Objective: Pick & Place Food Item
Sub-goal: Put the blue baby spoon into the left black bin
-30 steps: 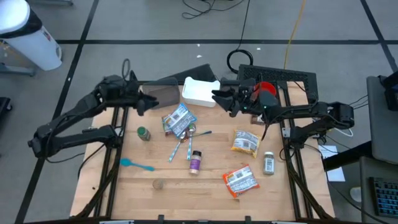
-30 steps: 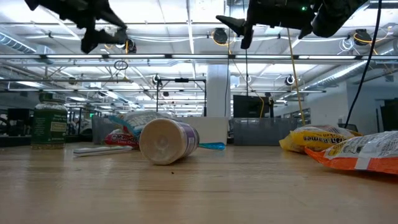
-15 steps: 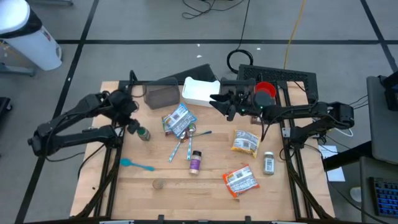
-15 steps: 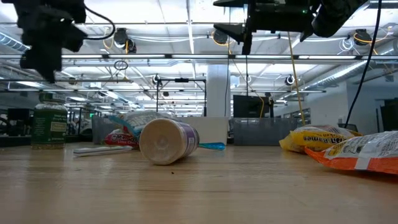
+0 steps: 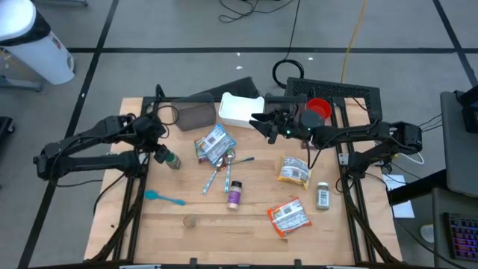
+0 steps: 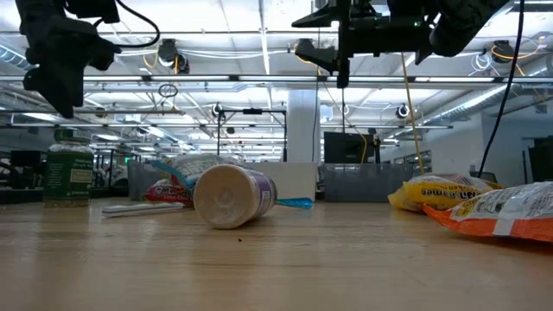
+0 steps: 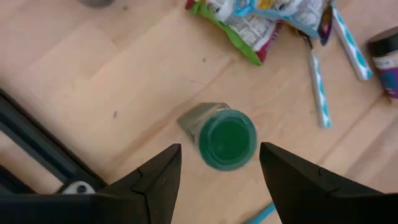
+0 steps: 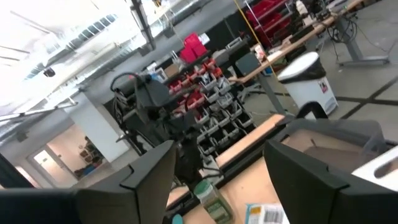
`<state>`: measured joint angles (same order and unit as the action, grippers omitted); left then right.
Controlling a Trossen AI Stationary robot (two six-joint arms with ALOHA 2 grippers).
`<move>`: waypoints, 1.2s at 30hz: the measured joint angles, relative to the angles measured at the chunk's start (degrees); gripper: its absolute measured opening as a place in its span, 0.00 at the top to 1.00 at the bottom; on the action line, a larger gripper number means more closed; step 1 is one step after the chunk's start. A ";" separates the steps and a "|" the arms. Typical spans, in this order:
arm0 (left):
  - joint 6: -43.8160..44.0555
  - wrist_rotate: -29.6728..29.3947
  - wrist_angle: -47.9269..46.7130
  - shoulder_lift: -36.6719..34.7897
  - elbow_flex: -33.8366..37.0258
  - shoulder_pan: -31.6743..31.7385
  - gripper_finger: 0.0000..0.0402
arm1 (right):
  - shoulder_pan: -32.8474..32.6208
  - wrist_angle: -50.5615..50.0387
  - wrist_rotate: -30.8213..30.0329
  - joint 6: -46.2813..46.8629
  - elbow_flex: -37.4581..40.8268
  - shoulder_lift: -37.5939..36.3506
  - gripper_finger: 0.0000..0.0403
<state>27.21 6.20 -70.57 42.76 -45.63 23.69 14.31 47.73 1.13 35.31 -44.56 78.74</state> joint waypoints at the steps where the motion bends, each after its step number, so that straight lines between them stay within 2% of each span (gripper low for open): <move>1: 0.06 -0.33 0.06 0.00 0.00 -0.40 0.43 | 0.00 0.28 0.00 0.00 0.00 -0.02 0.40; 6: 1.45 2.80 -1.48 -0.09 0.00 -2.54 0.43 | 0.00 -0.25 0.15 0.00 -0.02 -0.02 0.41; 11: 3.92 11.27 -8.91 -0.10 -0.10 -5.50 0.43 | 0.00 -0.14 0.17 0.00 -0.02 -0.04 0.41; 14: 6.22 14.74 -11.65 -0.59 -2.50 -8.32 0.44 | 0.00 -0.49 0.17 -0.09 -0.02 -0.07 0.41; 18: 9.80 13.35 -16.29 -0.53 -7.92 -12.88 0.48 | -0.01 -1.76 0.20 -0.17 -0.02 -0.04 0.41; 22: 11.97 11.75 -15.29 0.42 -10.36 -17.84 0.52 | -0.02 -2.81 0.20 -0.48 -0.02 -0.07 0.41; 31: 10.21 9.99 -12.21 11.56 -6.32 -29.76 0.54 | -0.69 -3.87 0.41 -0.24 -0.02 -0.07 0.42; 36: 10.96 8.03 -6.76 17.26 -5.26 -37.61 0.54 | -1.33 -4.22 0.44 -0.63 -0.02 -0.07 0.41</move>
<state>38.17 14.23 -77.32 60.02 -50.89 -13.92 12.97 43.51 1.56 34.68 -44.58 78.67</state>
